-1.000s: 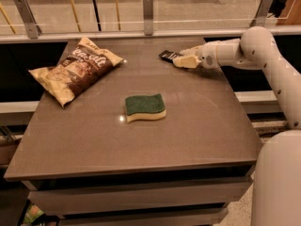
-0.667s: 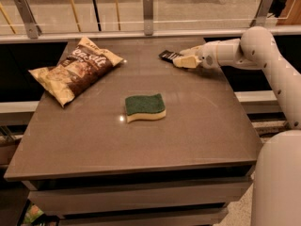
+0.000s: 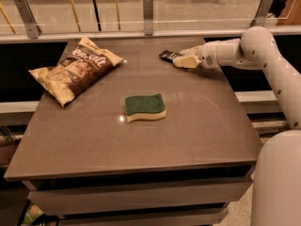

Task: Pick rxbar chocolate

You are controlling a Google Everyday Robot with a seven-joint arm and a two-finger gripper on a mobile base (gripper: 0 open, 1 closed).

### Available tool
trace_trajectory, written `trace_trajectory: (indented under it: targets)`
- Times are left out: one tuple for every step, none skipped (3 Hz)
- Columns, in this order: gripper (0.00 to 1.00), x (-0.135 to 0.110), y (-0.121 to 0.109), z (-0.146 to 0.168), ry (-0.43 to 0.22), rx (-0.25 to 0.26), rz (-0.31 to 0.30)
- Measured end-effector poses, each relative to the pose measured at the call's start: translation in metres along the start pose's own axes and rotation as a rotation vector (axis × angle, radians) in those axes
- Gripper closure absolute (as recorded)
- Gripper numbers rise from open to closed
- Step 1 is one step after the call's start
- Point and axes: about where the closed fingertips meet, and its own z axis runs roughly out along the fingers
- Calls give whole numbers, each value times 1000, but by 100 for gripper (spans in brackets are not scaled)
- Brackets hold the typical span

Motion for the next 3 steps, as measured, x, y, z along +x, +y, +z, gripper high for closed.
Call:
trace_trajectory:
  targets:
    - [100, 0, 0, 0, 0, 0, 0]
    - [100, 0, 0, 0, 0, 0, 0]
    - [100, 0, 0, 0, 0, 0, 0]
